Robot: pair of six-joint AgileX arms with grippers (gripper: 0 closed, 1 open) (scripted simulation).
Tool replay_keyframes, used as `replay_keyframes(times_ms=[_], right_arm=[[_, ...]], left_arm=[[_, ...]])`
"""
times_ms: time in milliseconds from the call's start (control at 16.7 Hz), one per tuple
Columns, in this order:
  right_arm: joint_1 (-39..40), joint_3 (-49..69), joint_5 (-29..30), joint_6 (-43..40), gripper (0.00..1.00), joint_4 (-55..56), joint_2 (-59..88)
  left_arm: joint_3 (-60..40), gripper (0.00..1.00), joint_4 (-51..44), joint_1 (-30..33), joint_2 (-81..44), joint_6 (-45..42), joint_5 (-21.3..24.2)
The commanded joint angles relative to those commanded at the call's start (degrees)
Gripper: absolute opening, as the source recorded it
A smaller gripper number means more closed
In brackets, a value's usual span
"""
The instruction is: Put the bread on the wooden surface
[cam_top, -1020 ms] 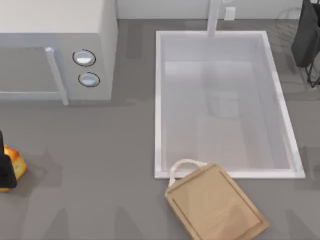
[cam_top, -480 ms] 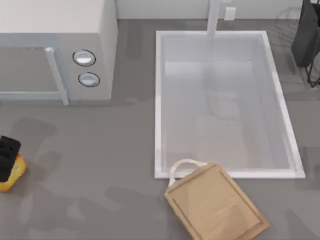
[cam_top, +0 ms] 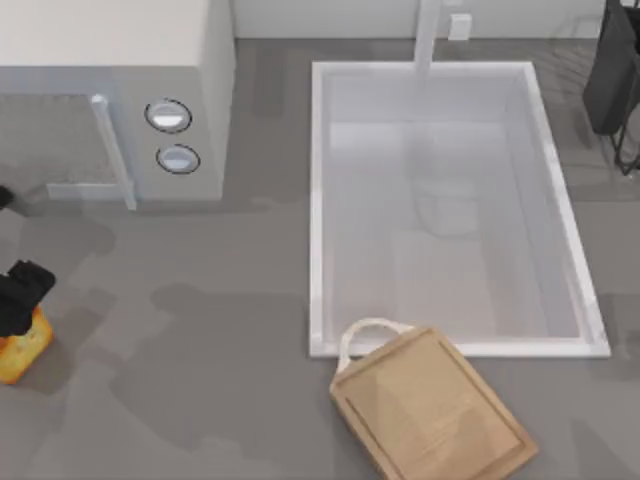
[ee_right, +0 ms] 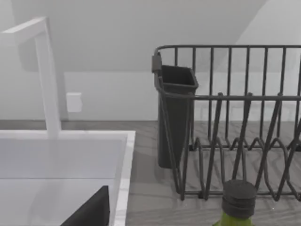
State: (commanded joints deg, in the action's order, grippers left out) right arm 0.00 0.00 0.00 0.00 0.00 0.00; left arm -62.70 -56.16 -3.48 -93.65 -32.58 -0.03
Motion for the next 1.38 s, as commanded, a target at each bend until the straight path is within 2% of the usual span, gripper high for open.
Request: replay_keyframes(times_ms=[480, 960, 1260, 1380], right_arm=[[0.00, 0.00, 0.00, 0.00, 1.00, 0.00, 0.00], [0.00, 0.00, 0.00, 0.00, 1.00, 0.00, 0.00], [0.00, 0.00, 0.00, 0.00, 1.00, 0.00, 0.00], [0.00, 0.00, 0.00, 0.00, 1.00, 0.00, 0.00]], left_arm=[[-2.51, 1.00, -1.72, 0.11, -3.63, -1.08, 0.06], [5.77, 1.00, 13.26, -0.24, -10.13, -1.36, 0.09], [6.40, 1.00, 14.14, -0.26, -10.64, -1.39, 0.09], [6.40, 0.85, 14.14, -0.26, -10.64, -1.39, 0.09]])
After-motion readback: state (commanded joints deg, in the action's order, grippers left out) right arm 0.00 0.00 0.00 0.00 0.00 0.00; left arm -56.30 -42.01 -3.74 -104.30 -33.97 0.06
